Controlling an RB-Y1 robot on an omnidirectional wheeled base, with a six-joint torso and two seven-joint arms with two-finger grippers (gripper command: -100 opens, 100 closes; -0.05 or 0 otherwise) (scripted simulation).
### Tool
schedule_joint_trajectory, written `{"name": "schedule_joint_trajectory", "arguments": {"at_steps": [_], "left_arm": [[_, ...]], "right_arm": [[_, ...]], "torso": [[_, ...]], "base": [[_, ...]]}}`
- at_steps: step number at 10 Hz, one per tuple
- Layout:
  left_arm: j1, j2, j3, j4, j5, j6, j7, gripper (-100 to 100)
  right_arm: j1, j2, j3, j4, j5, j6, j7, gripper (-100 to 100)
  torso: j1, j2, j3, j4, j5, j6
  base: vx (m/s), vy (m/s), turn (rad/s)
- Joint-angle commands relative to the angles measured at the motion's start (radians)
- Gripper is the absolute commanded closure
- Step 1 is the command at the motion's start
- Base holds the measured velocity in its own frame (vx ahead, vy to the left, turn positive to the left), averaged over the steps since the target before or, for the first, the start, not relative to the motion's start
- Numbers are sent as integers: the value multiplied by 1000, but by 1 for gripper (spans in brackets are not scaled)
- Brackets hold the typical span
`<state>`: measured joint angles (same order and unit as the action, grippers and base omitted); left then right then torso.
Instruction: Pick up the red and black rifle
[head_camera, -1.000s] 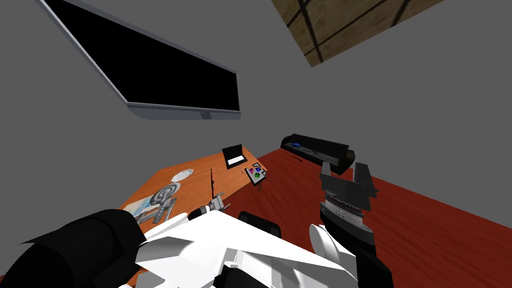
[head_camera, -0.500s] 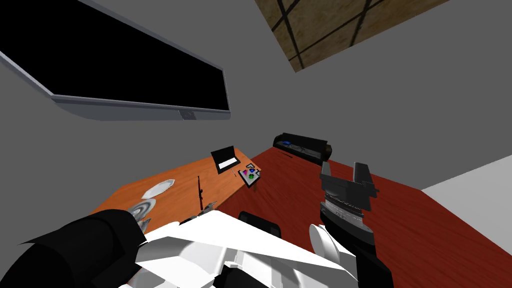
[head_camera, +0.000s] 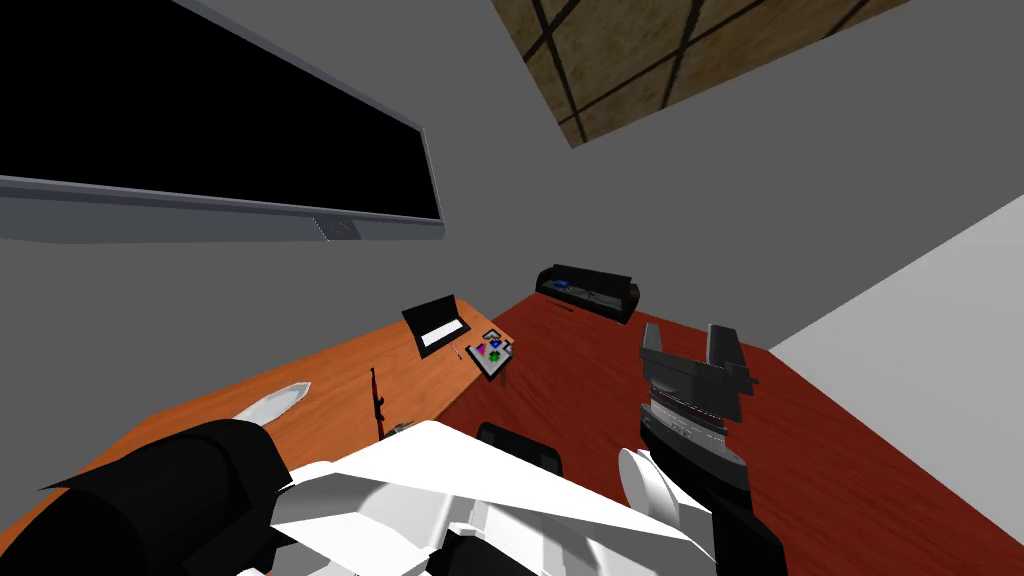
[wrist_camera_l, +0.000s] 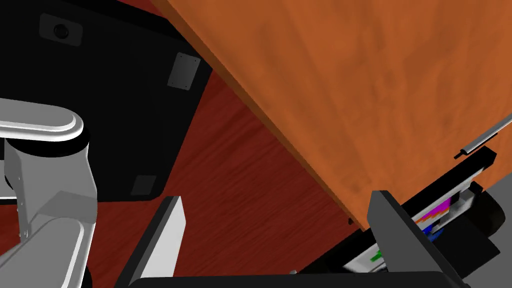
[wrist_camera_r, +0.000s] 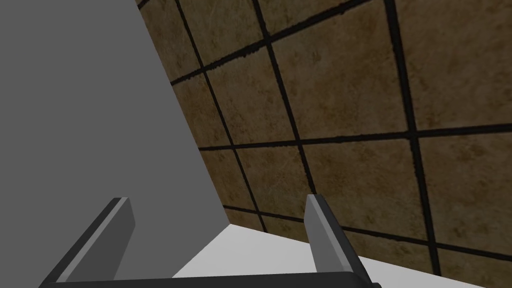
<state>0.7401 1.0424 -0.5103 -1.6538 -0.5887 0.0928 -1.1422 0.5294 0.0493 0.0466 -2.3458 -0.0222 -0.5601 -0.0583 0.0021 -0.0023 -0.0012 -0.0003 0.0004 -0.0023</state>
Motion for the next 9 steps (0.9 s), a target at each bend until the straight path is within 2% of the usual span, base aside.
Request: {"name": "schedule_joint_trajectory", "arguments": {"at_steps": [1, 2, 3, 4, 5, 7, 8, 9], "left_arm": [[17, 33, -26, 42, -25, 14, -50, -100], [27, 55, -49, 77, -45, 25, -80, -100], [27, 59, -49, 80, -45, 25, -89, -100], [37, 84, -70, 117, -63, 36, -126, -100], [37, 84, -70, 117, -63, 36, -126, -100], [55, 128, -111, 185, -96, 55, -192, -100], [55, 128, -111, 185, -96, 55, -192, -100], [63, 147, -129, 216, -110, 63, -222, -100]], "right_arm": [[0, 0, 0, 0, 0, 0, 0, 0], [0, 0, 0, 0, 0, 0, 0, 0], [0, 0, 0, 0, 0, 0, 0, 0], [0, 0, 0, 0, 0, 0, 0, 0], [0, 0, 0, 0, 0, 0, 0, 0], [0, 0, 0, 0, 0, 0, 0, 0], [0, 0, 0, 0, 0, 0, 0, 0], [0, 0, 0, 0, 0, 0, 0, 0]], "torso": [[0, 0, 0, 0, 0, 0], [0, 0, 0, 0, 0, 1], [1, -2, -1, 0, 0, 1], [1, -1, -1, 0, 0, 0], [1, -1, -1, 0, 0, 1], [0, -1, 0, 0, 0, 1], [1, -1, -1, 0, 0, 1], [1, -1, -1, 0, 0, 0]], "base": [[39, 9, -229], [63, 22, -415], [46, 34, -101], [45, 23, -167], [36, 18, -125], [48, 18, -276], [43, 31, -78], [41, 17, -143]]}}
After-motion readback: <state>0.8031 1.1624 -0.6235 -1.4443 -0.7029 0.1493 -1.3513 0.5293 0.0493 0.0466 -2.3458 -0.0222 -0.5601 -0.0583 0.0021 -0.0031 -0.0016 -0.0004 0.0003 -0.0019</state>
